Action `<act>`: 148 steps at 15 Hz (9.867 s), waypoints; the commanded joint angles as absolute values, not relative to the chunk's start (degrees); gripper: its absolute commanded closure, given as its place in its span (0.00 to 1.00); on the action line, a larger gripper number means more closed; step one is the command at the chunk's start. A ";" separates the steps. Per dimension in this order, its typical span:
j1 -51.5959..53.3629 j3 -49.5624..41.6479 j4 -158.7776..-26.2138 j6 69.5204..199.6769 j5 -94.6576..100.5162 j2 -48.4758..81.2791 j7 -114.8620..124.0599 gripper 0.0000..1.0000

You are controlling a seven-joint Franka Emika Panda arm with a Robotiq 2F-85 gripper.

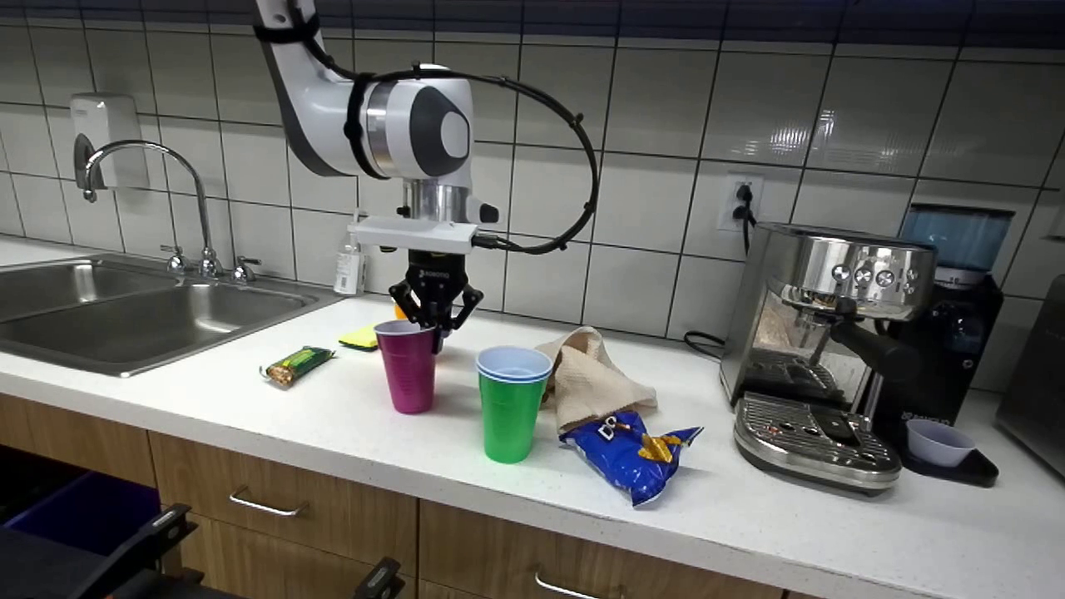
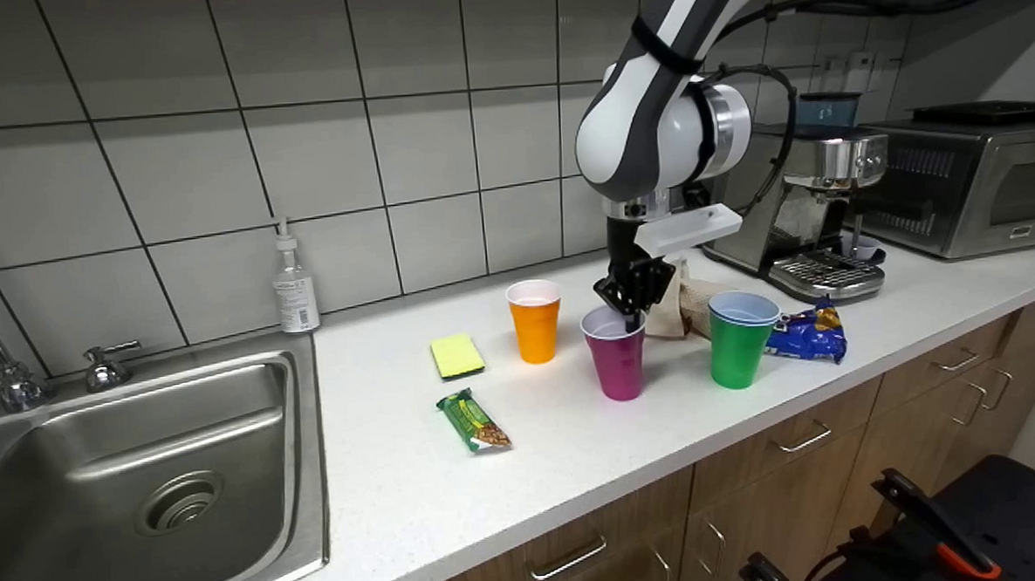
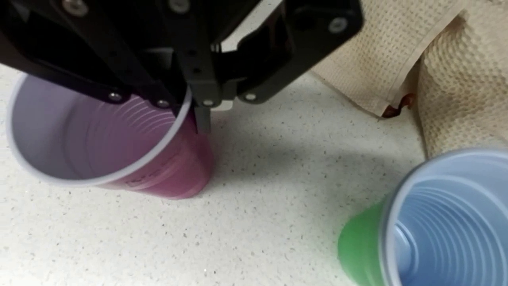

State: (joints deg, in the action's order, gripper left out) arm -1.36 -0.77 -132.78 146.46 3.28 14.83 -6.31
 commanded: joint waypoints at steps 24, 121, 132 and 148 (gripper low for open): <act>-4.66 -6.66 -143.11 144.70 -1.43 -10.11 -6.62 0.99; -1.38 2.34 -103.18 133.84 -4.43 29.80 -14.34 0.00; 1.25 1.42 -101.81 134.43 0.18 32.48 -7.05 0.00; -0.13 1.52 -104.79 135.25 -1.45 31.09 -6.40 1.00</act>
